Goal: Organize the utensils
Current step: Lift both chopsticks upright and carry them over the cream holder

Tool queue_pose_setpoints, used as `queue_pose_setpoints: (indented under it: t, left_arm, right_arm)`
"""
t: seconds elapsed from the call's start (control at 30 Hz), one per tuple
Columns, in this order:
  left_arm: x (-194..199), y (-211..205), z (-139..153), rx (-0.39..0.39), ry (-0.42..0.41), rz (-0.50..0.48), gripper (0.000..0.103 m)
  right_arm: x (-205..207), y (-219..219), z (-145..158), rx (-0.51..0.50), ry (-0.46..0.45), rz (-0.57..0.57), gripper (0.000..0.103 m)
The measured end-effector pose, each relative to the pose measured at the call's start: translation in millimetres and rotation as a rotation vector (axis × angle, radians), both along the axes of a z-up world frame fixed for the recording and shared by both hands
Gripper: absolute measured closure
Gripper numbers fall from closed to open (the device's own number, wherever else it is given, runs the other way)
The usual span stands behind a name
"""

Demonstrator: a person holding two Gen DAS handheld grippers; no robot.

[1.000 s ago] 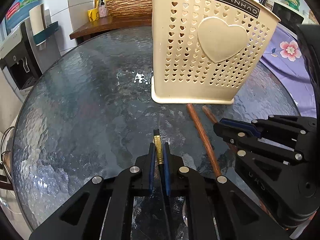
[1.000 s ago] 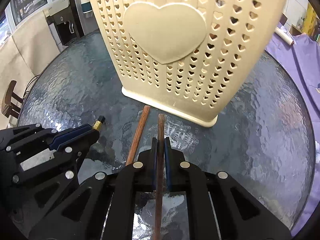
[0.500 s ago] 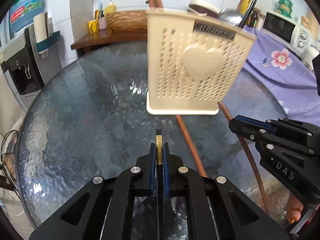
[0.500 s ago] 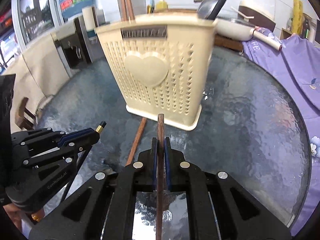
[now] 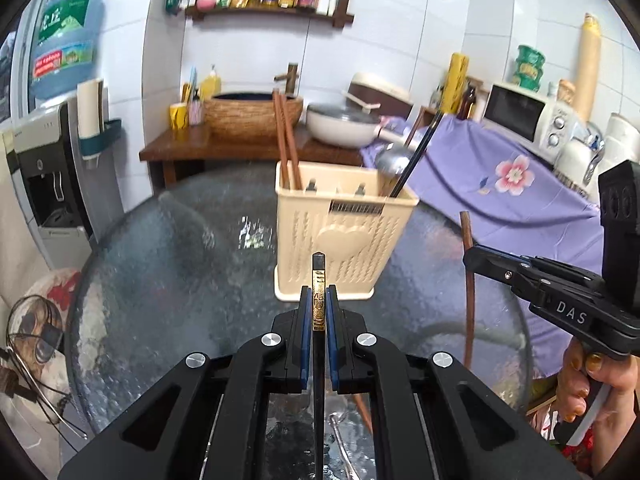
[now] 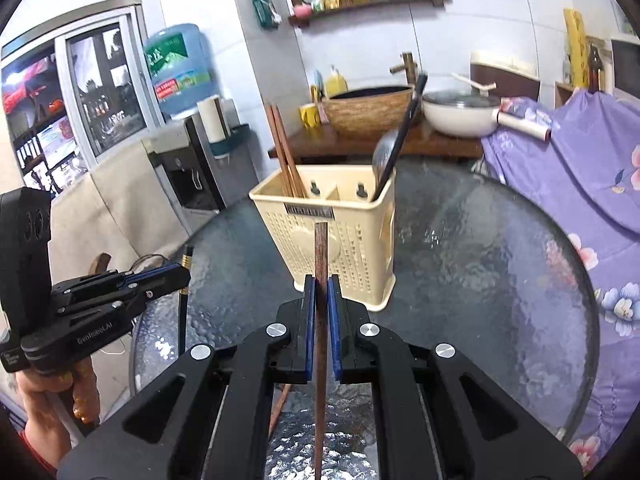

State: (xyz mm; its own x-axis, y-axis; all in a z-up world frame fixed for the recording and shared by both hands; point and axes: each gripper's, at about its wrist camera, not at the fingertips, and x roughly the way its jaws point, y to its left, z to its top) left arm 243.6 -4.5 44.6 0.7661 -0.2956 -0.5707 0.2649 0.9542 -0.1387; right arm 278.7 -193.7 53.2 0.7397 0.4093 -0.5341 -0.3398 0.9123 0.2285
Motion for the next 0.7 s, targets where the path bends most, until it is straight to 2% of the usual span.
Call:
queue_pose_setpoints:
  t: [0.23,0.7]
  left_arm:
    - [-11,2,24,-0.010,-0.051,-0.010,0.096]
    - [-22,-3,41,0.009,-0.106,-0.016,0.096]
  right_arm:
    - [-14,-3,20,0.010,-0.044,0.026,0.096]
    - [-25,5,35,-0.004,-0.080,0.049,0.096]
